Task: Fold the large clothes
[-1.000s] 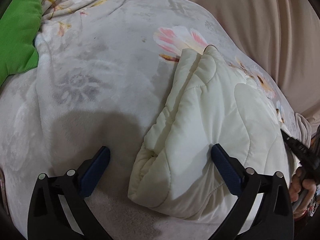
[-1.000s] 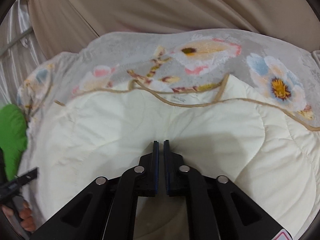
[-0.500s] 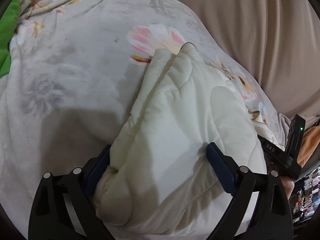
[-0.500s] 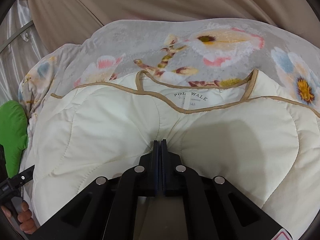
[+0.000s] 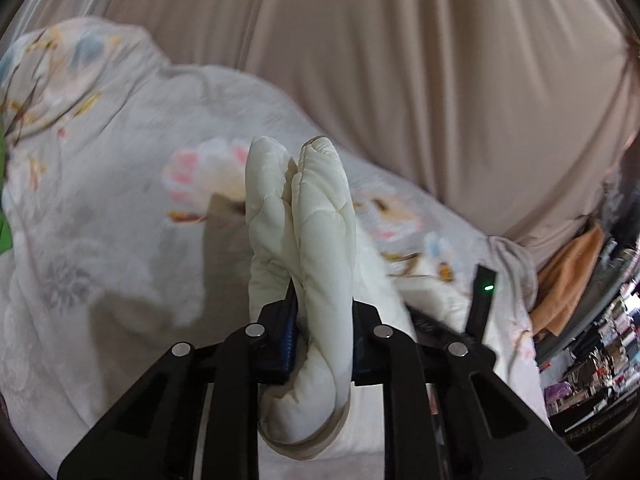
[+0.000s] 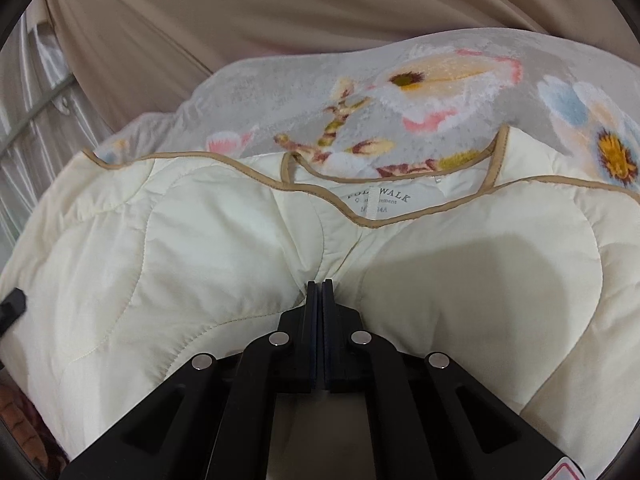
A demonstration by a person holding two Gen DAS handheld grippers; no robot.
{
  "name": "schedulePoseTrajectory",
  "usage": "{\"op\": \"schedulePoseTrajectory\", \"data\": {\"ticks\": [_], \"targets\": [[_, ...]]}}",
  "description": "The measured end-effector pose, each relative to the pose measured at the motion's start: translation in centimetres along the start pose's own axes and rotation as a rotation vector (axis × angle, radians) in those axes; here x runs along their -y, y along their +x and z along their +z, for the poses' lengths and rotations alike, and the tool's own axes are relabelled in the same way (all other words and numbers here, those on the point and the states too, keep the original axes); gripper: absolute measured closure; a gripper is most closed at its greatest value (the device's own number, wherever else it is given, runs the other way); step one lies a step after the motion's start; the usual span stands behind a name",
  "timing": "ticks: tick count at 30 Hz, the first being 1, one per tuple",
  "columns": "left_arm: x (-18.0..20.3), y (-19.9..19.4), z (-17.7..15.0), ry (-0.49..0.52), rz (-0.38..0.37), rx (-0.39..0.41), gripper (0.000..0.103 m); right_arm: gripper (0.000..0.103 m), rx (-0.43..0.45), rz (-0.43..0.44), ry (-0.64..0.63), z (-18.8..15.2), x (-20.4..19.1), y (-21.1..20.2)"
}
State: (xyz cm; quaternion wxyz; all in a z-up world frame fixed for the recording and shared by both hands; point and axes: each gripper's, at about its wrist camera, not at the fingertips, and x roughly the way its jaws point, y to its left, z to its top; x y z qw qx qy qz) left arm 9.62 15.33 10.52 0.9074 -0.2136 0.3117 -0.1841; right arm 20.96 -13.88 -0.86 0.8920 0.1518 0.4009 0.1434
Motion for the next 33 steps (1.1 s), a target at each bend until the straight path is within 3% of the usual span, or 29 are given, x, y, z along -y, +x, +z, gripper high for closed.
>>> {"op": "schedulePoseTrajectory", "data": {"ticks": [5,10,14,17,20,25,30,32,33], "targets": [[5.2,-1.5,0.0,0.089,-0.119,0.020,0.088,0.093,0.076,0.046,0.035,-1.5,0.3,-5.5],[10.3,-1.1,-0.8,0.186,-0.201,0.007,0.089,0.093,0.051,0.061,0.002,-5.2,0.5,-10.4],[13.2,-0.2,-1.5,0.230,-0.260,-0.024,0.089,0.097,-0.017,0.126,0.005,-8.1,1.0,-10.4],[15.5,1.2,-2.6,0.267,-0.267,-0.055,0.090,0.103,-0.042,0.149,0.014,-8.7,1.2,-8.4],[17.3,3.4,-3.7,0.296,-0.271,-0.104,0.090,0.103,-0.065,0.246,0.056,-8.3,1.7,-6.6],[20.4,6.1,-5.3,0.337,-0.249,-0.141,0.091,0.103,-0.044,0.258,0.064,-8.2,1.5,-6.5],[22.7,8.5,-6.7,0.381,-0.243,-0.195,0.091,0.103,0.004,0.241,0.154,-9.5,4.4,-12.0],[23.6,9.8,-7.6,0.399,-0.240,-0.223,0.091,0.093,0.061,0.191,0.181,-10.7,6.2,-15.1],[24.1,10.8,-8.4,0.413,-0.237,-0.248,0.091,0.092,0.098,0.160,0.210,-11.6,7.5,-17.0]]}}
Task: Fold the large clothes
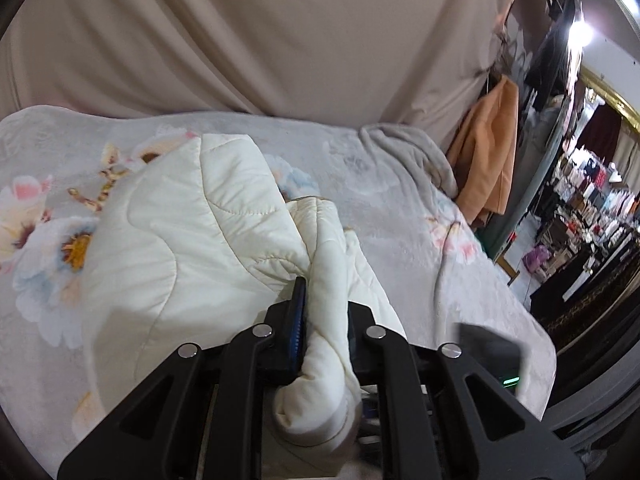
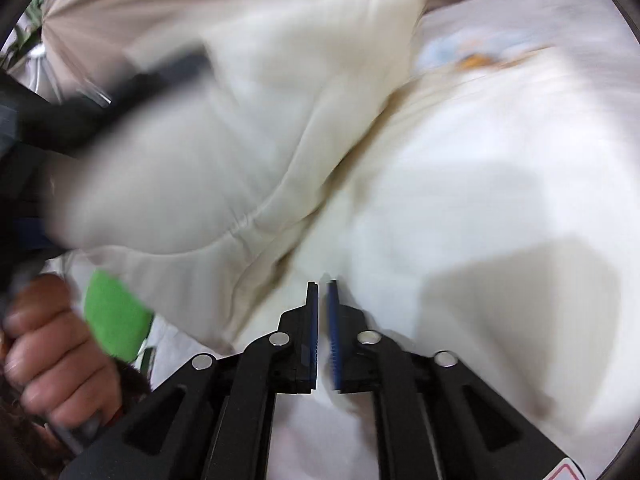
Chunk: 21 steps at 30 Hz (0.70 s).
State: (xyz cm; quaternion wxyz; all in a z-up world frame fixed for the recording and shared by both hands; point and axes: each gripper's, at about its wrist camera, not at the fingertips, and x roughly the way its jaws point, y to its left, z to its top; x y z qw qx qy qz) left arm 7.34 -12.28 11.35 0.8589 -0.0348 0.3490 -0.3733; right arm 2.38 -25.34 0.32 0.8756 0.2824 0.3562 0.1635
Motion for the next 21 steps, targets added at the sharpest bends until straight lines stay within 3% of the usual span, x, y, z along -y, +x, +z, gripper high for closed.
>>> {"op": "schedulePoseTrajectory", "data": {"ticks": [6,11,13,15,17,18,21], "targets": [[1.8,6.3,-2.3,0.048,0.045,-0.112,0.090,0.092,0.175,-0.087,0.164,-1.9,5.3,-8.6],[1.8,7.9,-3.7,0.040,0.050,-0.137,0.084,0.091,0.226,-0.090,0.174,-2.1,5.5,-10.7],[1.7,6.2,-3.4,0.017,-0.006,-0.108,0.073,0.090,0.229,-0.080,0.151,-2.1,4.7,-10.9],[1.2,3.4,-2.8,-0.025,-0.092,-0.076,0.051,0.084,0.229,-0.086,0.122,-1.5,4.6,-11.0],[0.2,0.5,-2.6,-0.072,-0.160,-0.035,0.035,0.063,0.238,-0.089,0.092,-1.2,3.8,-11.3],[-0.6,-1.4,-2.6,-0.104,-0.184,-0.005,0.027,0.060,0.250,-0.090,0.068,-1.0,3.3,-11.7],[-3.0,-5.8,-2.7,-0.172,-0.143,0.102,0.022,0.041,0.289,-0.063,-0.006,-0.4,1.5,-12.5]]}}
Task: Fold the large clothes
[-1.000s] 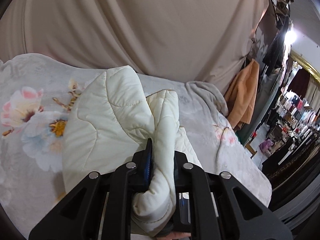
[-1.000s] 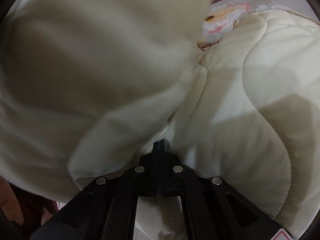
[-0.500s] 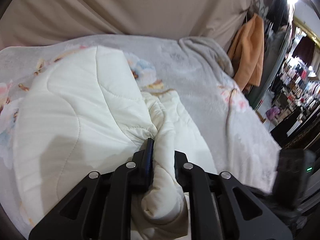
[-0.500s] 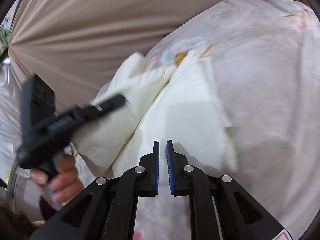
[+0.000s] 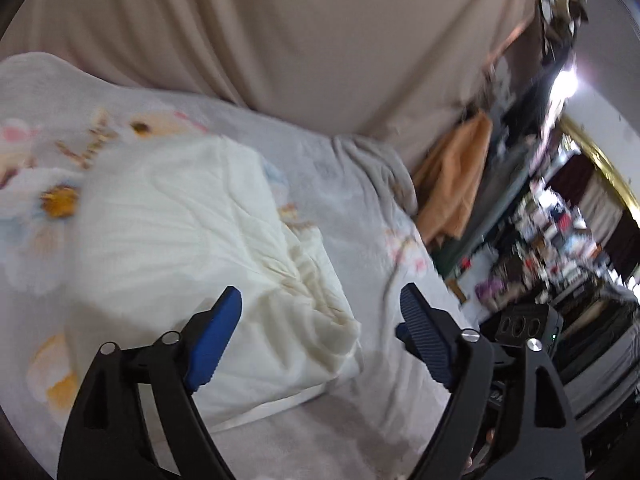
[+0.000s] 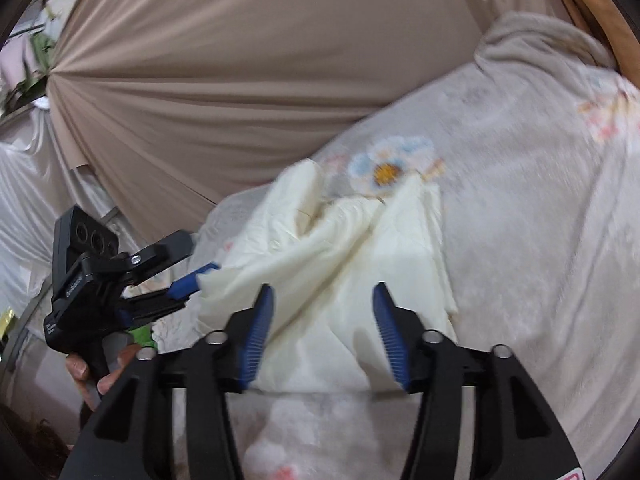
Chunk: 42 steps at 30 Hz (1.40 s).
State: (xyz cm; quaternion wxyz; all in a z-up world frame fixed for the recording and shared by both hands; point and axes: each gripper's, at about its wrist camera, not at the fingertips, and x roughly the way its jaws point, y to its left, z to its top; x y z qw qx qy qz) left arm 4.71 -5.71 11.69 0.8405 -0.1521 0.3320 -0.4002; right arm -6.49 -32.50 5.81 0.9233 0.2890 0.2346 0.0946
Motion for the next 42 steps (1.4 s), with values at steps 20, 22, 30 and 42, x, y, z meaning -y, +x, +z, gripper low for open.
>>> {"op": "schedulePoseTrajectory", "data": {"ticks": [20,22,30,42], "targets": [[-2.8,-1.0,-2.2,0.064,0.293,0.044,0.021,0.094,0.055,0.029,-0.117,-0.2,-6.3,2.4],[-2.2,0.6,-2.6,0.083,0.275,0.010,0.021,0.094,0.057,-0.018,-0.050,-1.1,-3.4,1.3],[-1.1,7.2,-5.9,0.210,0.422,-0.088,0.019,0.087,-0.117,-0.031,0.202,-5.2,6.3,4.9],[-1.5,7.3,-5.9,0.207,0.431,-0.090,0.019,0.057,0.037,-0.078,0.073,0.3,2.3,-1.6]]}}
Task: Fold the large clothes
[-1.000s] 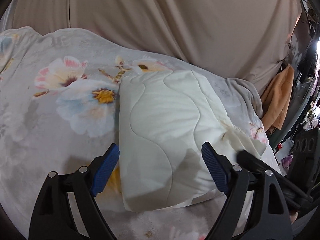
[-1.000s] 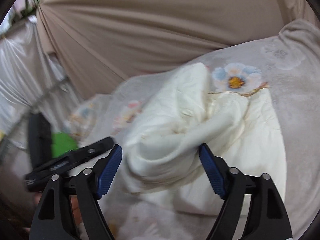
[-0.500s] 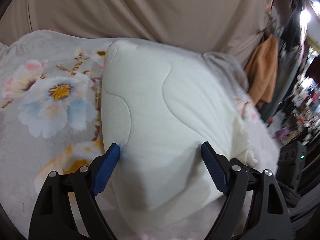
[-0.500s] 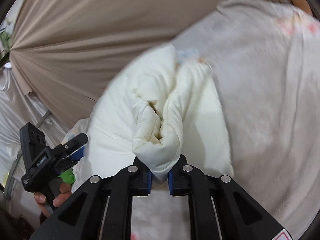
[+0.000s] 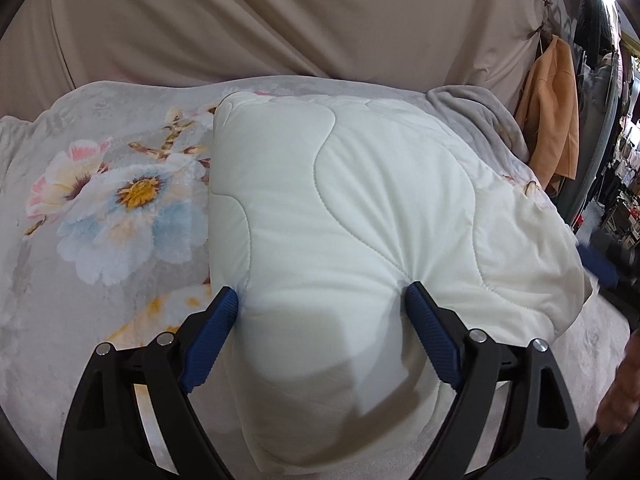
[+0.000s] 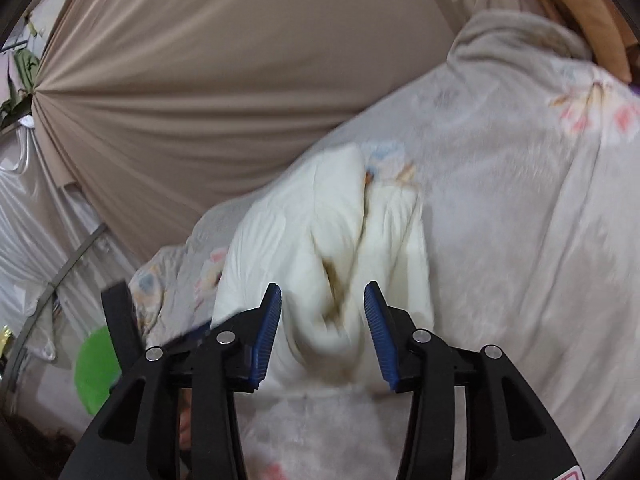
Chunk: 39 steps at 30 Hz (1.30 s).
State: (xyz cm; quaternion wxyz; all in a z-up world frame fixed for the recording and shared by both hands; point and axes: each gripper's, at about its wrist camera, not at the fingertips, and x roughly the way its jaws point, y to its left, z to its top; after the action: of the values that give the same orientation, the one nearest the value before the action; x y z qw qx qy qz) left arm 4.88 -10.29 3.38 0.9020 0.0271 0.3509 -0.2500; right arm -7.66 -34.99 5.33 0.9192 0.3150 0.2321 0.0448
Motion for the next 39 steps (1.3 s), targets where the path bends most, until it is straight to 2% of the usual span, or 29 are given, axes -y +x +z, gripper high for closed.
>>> {"op": "schedulePoseTrajectory", "data": {"ticks": [2,5,9,12,14,15,17,18,19,22,24,25,26,28,29,30,31,33,36,39], "targets": [[0.0,0.1,0.1,0.000,0.003,-0.002,0.019,0.056,0.033,-0.003,0.023,1.6,0.0,0.0],[0.1,0.1,0.1,-0.003,0.009,-0.006,0.019,0.055,0.016,-0.040,0.007,4.4,-1.0,1.9],[0.1,0.1,0.1,-0.003,0.013,-0.009,0.019,0.051,-0.078,-0.123,-0.012,6.9,-2.4,7.4],[0.1,0.1,0.1,-0.005,0.012,-0.010,0.019,0.051,-0.141,-0.138,0.014,7.4,-2.4,11.7],[0.1,0.1,0.1,-0.007,0.009,-0.009,0.019,0.051,-0.172,-0.180,0.007,7.2,-2.0,13.9],[0.1,0.1,0.1,-0.007,0.004,-0.008,0.018,0.052,-0.172,-0.216,-0.013,6.9,-1.6,14.8],[0.2,0.1,0.2,-0.005,-0.005,-0.006,0.018,0.075,-0.168,-0.229,-0.054,6.0,-1.0,15.8],[0.2,-0.1,0.2,-0.003,-0.009,-0.006,0.018,0.080,-0.168,-0.210,-0.055,5.4,-0.6,16.0],[0.2,-0.3,0.3,-0.007,-0.010,-0.006,0.019,0.091,-0.169,-0.186,-0.055,5.1,-0.4,15.9],[0.1,-2.1,1.3,-0.027,-0.045,0.030,0.027,0.095,-0.087,-0.115,-0.069,5.4,-1.2,13.4],[0.6,-3.4,2.1,-0.016,-0.070,0.074,0.028,0.095,0.021,0.012,-0.071,6.2,-2.3,10.1],[0.9,-3.8,2.5,-0.006,-0.068,0.093,0.028,0.096,0.053,0.031,-0.083,6.5,-2.8,9.0],[1.4,-3.8,2.8,0.013,-0.067,0.103,0.028,0.096,0.074,0.025,-0.101,6.8,-3.1,8.4],[2.1,-2.7,3.0,0.035,-0.054,0.076,0.028,0.096,0.055,-0.072,-0.147,6.6,-3.0,9.3],[2.3,-1.6,2.9,0.037,-0.052,0.042,0.027,0.095,0.007,-0.151,-0.153,5.9,-1.9,11.1],[2.4,-0.5,2.7,0.041,-0.062,0.024,0.024,0.095,-0.050,-0.190,-0.143,5.1,-0.7,12.8],[2.8,-0.2,2.3,0.059,-0.042,0.042,0.023,0.094,-0.088,-0.185,-0.114,4.0,1.0,14.4],[3.7,0.1,1.9,0.109,0.016,0.048,0.023,0.094,-0.092,-0.125,-0.019,2.9,3.7,15.2],[3.3,0.9,1.5,0.094,0.039,0.025,0.022,0.094,-0.108,-0.114,-0.012,3.3,3.8,15.0],[2.9,1.2,1.2,0.081,0.050,0.007,0.021,0.089,-0.085,-0.113,0.021,4.1,3.3,13.4]]}}
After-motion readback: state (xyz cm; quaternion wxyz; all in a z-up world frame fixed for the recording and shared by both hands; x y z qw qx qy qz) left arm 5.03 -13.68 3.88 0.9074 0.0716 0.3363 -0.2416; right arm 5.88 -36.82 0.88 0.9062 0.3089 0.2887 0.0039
